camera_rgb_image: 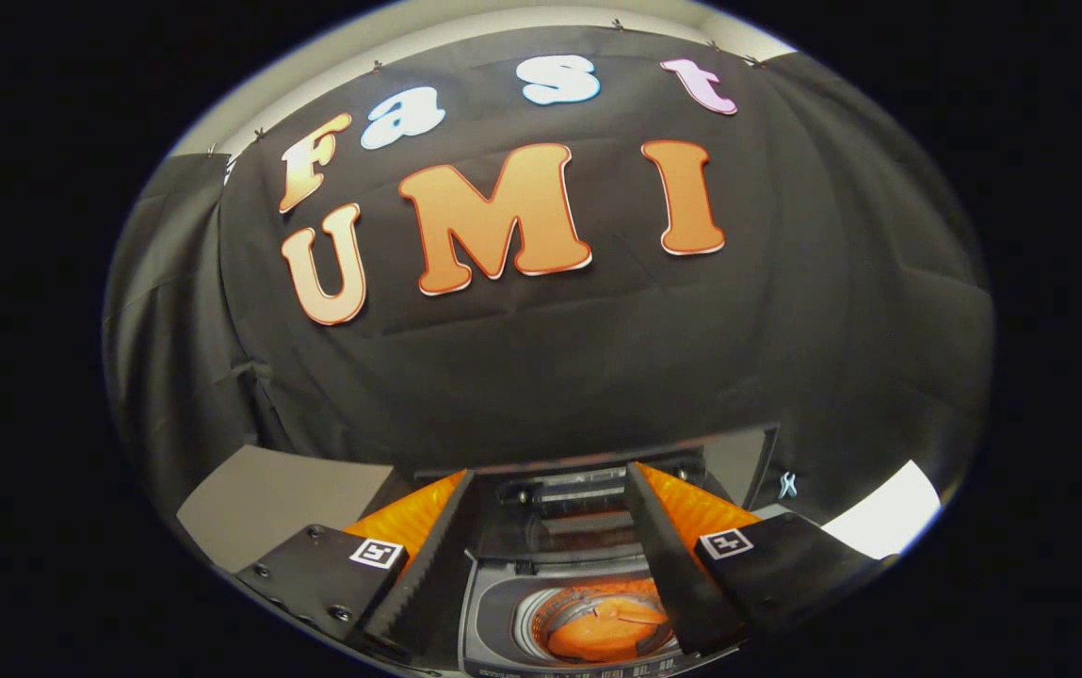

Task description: Put the clothes into the washing machine and then close the washing machine lid.

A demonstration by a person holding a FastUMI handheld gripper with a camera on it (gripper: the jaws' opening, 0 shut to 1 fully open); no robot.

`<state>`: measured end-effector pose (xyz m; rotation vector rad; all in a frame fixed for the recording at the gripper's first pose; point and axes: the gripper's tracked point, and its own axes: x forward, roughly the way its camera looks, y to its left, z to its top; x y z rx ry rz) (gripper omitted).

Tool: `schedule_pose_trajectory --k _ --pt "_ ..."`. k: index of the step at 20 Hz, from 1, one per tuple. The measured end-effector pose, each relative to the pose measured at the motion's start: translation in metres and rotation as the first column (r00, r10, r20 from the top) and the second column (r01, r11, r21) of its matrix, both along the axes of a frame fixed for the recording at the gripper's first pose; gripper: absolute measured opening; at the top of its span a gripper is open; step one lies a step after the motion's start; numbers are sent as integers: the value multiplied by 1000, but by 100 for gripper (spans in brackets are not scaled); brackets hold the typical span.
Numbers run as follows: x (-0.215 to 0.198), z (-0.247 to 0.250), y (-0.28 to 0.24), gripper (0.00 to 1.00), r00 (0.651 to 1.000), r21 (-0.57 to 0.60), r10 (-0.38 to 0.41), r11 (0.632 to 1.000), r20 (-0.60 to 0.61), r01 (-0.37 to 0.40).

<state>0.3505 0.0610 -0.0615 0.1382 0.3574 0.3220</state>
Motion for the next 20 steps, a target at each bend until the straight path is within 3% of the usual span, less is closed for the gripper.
schedule_pose_trajectory --k 8,20 --pt "80 -4 -1 99 1000 -52 -2 999 -19 1" --pt "131 -63 4 99 995 -180 -18 984 -103 -1"
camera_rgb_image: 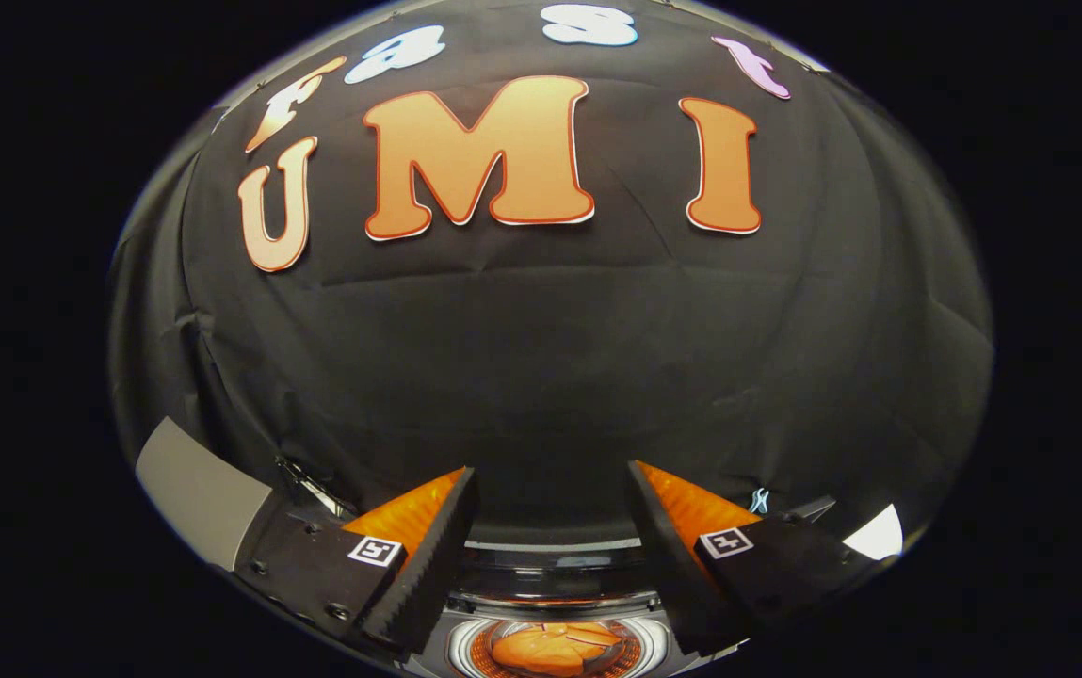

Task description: Put the clothes into the washing machine and then close the washing machine lid.

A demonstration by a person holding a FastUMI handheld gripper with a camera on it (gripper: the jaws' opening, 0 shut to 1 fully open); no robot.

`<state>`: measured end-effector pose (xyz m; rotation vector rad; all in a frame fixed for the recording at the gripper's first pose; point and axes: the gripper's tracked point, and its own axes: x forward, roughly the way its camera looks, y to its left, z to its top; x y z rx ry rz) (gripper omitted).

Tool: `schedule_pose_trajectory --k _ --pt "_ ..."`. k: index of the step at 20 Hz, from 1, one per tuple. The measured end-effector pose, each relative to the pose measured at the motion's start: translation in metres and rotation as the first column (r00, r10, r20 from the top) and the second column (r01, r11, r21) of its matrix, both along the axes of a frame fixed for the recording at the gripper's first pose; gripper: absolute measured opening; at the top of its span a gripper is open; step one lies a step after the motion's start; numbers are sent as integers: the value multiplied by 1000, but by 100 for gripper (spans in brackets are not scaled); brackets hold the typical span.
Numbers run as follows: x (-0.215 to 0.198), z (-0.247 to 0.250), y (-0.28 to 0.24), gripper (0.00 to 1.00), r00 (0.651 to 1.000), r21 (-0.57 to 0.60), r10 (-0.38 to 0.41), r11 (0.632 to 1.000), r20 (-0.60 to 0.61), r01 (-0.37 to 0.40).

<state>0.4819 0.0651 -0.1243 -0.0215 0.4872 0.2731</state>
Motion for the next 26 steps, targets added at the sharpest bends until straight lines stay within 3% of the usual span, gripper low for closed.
schedule_pose_trajectory --k 6,12,26 --pt "8 -30 -9 99 998 -42 -34 999 -51 32" --pt "6 -25 -12 99 999 -8 -43 999 -17 43" --pt "-47 -19 -23 99 998 -8 -61 998 32 62"
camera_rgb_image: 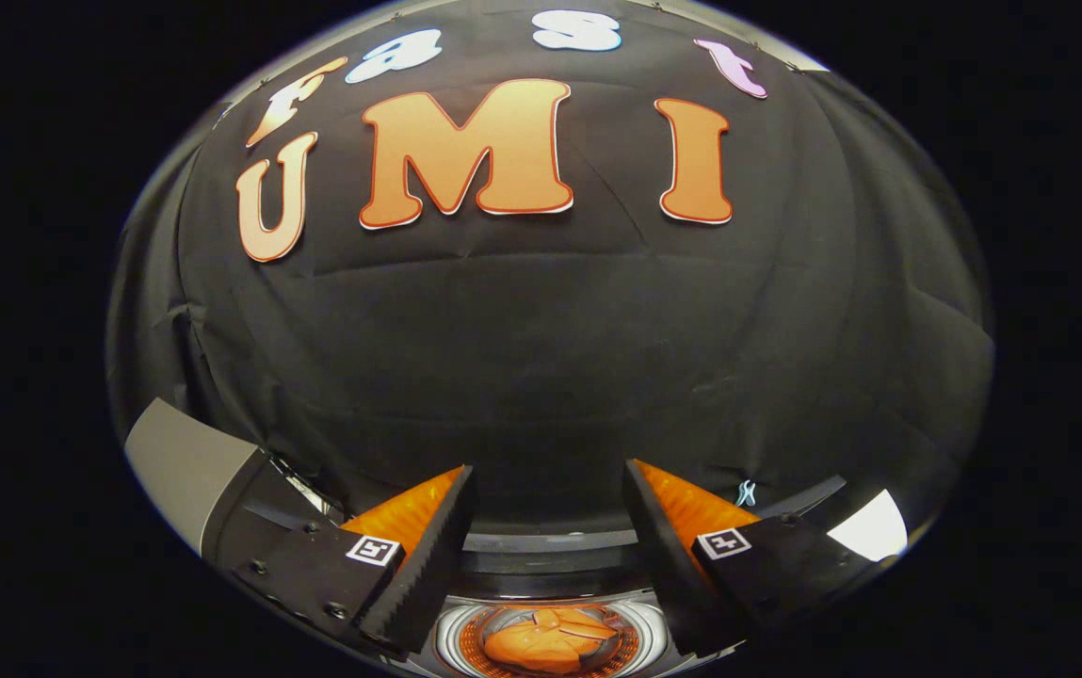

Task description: Put the clothes into the washing machine and then close the washing machine lid.

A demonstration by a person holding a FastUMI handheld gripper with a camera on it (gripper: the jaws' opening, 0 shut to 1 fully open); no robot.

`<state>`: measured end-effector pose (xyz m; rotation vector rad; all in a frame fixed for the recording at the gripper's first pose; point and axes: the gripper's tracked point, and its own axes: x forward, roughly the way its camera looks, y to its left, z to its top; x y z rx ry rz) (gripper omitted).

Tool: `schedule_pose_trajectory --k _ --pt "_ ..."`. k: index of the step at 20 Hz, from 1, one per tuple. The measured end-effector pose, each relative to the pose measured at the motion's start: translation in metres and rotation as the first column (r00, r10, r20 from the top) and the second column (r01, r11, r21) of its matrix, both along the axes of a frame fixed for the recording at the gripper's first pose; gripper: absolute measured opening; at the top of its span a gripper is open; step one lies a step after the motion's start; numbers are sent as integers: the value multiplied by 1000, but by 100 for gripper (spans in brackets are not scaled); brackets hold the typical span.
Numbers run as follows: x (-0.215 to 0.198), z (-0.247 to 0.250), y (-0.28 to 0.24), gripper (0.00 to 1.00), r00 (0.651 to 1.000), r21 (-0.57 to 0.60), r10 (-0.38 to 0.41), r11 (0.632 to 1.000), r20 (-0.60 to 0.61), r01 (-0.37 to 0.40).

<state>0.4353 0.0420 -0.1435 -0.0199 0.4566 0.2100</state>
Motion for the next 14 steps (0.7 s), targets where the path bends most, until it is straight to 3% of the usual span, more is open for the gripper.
schedule_pose_trajectory --k 14 --pt "-56 -10 -10 99 1000 -5 -22 1000 22 22"
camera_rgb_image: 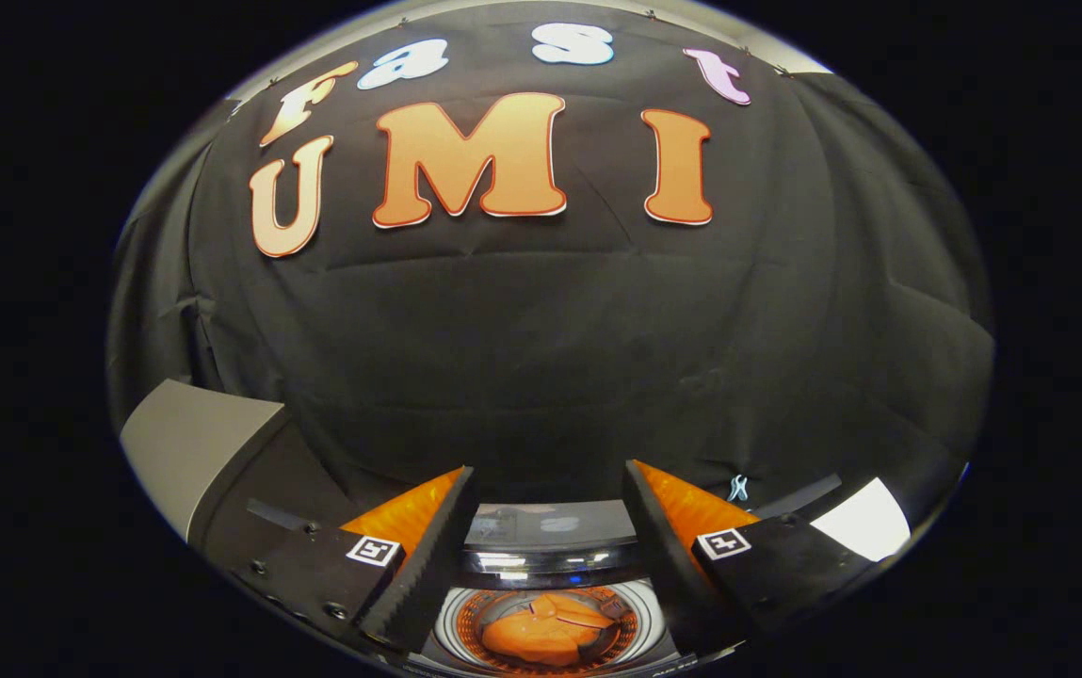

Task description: Put the clothes into the washing machine and then close the washing machine lid.

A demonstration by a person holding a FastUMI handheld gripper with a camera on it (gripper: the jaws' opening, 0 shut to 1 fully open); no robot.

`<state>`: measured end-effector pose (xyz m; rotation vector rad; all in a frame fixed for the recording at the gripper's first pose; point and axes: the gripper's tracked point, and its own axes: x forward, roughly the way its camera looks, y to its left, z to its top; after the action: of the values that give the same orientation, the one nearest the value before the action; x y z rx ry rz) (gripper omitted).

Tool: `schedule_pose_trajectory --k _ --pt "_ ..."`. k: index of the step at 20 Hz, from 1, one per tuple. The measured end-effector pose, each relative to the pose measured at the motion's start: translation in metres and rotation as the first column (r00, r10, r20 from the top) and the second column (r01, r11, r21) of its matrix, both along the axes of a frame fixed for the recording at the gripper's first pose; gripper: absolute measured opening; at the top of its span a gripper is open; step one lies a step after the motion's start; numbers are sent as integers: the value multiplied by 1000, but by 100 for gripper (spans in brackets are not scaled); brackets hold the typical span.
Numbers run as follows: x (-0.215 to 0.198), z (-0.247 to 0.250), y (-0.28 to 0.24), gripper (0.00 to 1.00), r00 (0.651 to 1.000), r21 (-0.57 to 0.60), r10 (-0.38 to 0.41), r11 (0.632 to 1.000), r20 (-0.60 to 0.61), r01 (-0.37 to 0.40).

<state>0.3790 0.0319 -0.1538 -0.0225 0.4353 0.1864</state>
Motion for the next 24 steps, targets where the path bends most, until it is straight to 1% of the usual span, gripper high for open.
schedule_pose_trajectory --k 6,10,15,18,22,24 --pt "-27 -11 -5 99 1000 -1 -4 1000 -12 4" --pt "-50 -26 -10 98 999 -3 -6 1000 -48 6" --pt "-80 -75 -20 98 988 -29 -26 999 -153 22" --pt "-91 -90 -22 98 983 -23 -35 999 -182 32" --pt "-96 -91 -18 98 982 -15 -37 999 -187 35" --pt "-101 -79 -17 99 985 -2 -35 999 -167 35"
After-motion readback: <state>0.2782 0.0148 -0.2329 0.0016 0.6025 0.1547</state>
